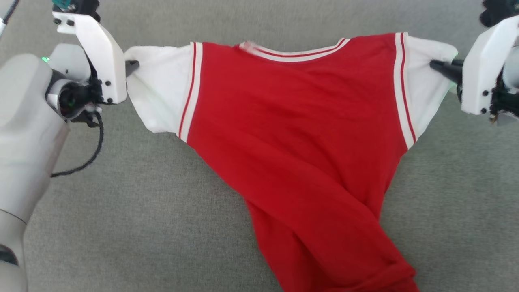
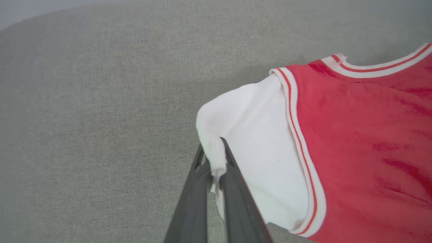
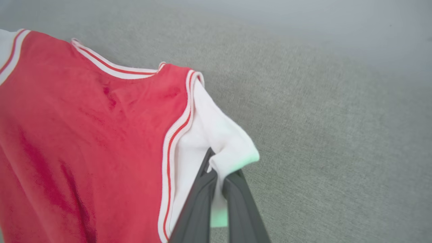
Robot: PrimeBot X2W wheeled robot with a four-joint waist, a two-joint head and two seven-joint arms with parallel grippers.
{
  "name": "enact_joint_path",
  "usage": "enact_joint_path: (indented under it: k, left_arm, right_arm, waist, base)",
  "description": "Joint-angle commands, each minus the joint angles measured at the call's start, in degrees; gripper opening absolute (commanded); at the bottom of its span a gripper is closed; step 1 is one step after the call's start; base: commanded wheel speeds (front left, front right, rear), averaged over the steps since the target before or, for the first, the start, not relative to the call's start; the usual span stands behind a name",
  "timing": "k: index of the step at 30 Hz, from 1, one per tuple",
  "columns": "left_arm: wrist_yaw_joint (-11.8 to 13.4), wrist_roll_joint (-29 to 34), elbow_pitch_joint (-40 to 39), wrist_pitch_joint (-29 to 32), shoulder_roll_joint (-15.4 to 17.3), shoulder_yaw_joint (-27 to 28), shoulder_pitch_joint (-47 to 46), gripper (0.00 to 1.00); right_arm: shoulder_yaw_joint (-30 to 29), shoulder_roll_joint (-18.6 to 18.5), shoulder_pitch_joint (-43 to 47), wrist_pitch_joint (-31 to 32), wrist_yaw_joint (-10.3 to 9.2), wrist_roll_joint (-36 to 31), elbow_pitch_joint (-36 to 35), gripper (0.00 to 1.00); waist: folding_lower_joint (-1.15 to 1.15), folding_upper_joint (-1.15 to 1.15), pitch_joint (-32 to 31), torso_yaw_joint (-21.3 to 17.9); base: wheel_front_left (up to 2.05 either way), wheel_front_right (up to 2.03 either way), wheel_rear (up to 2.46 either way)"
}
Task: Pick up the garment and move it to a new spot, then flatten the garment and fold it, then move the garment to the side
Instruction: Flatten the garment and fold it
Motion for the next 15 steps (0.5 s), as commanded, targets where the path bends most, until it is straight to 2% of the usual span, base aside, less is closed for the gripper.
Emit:
enact_joint_path:
  k: [1,10,15]
  left_arm:
    - [0.31,0.25,-0.57,0.17,0.48,0.11,-1.13,0.0]
    - [2.39,0.72,-7.74,1.88,4.07,1.22,-4.88,0.0]
    - [4.49,0.71,-12.02,3.14,5.97,2.06,-6.59,0.0]
  right_arm:
    - [-0.49,-0.39,0.58,-0.57,0.25,0.3,-0.56,0.0]
    - [-4.48,-1.53,-0.51,-1.58,0.25,0.72,-6.98,0.0]
    - [-6.9,-0.68,-2.09,-1.94,0.25,-0.17,-9.81,0.0]
  waist:
    - [0.0,0.0,-2.72,-1.04]
    - [0.0,0.0,-10.33,-2.77]
    - [0.0,0.0,-13.43,-3.57]
  base:
    - [0.0,0.0,0.0]
    - [0.0,0.0,0.0]
    - [0.0,0.0,0.0]
